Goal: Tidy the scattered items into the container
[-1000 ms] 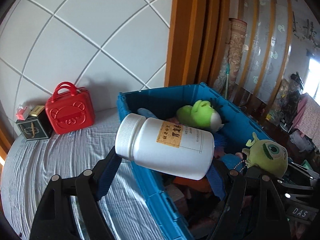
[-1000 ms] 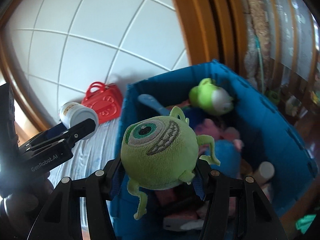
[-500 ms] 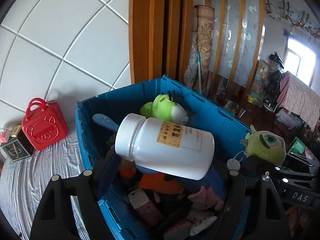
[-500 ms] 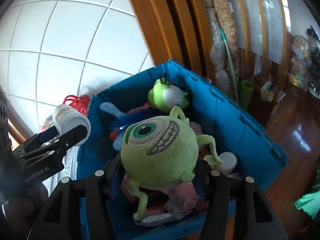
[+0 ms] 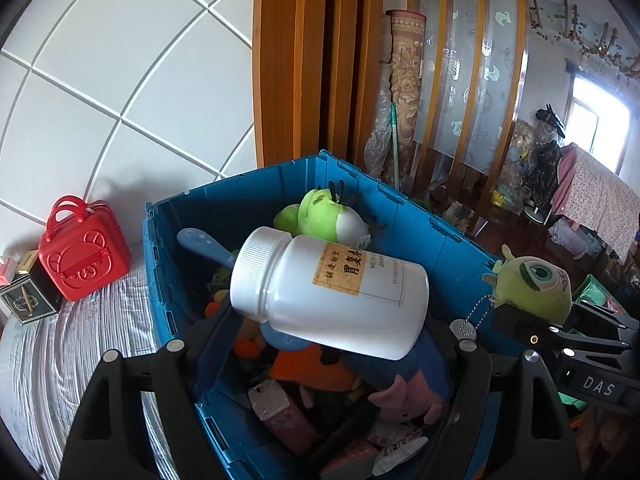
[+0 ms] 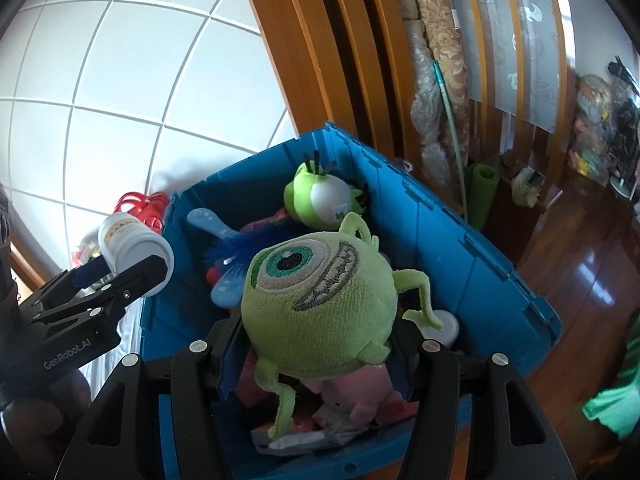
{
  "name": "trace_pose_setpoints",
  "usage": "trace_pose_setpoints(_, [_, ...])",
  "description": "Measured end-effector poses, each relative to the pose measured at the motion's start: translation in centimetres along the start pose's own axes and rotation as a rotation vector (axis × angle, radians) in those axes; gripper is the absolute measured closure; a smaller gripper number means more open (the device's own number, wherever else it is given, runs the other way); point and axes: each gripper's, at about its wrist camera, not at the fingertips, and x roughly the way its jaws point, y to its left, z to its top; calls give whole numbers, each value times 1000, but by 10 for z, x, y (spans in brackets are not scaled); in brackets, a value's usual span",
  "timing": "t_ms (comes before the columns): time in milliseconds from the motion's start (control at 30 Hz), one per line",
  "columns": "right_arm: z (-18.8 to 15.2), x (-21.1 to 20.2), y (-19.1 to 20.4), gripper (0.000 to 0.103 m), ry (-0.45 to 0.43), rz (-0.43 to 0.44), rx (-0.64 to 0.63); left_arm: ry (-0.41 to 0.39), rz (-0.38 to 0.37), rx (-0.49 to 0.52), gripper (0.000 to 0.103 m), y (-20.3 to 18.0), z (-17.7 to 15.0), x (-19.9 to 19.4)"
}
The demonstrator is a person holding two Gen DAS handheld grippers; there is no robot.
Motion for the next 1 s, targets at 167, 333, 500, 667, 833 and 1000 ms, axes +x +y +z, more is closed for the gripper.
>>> trace_pose_setpoints(167, [6, -6, 0, 17, -53, -14, 8, -13, -23, -36, 6, 7, 5, -4])
trace_pose_setpoints(333, [13, -18, -3, 0, -140, -34, 44, 8, 9, -65, 0, 16, 5, 0])
trace_pose_setpoints(500, [18, -16, -2, 0, -151, -22, 61, 1, 63, -107, 0, 35, 1, -5])
trace_pose_setpoints(667, [21, 2, 25, 0, -112, 56, -7, 0, 140, -148, 0, 62, -9, -21])
trace_pose_setpoints(833, [18, 16, 64, 0, -83, 136, -75, -10, 243, -218, 0, 103, -25, -49])
trace_pose_setpoints(1000, [8, 29, 117, 0, -30, 200, -140, -39, 352, -286, 0, 143, -40, -84])
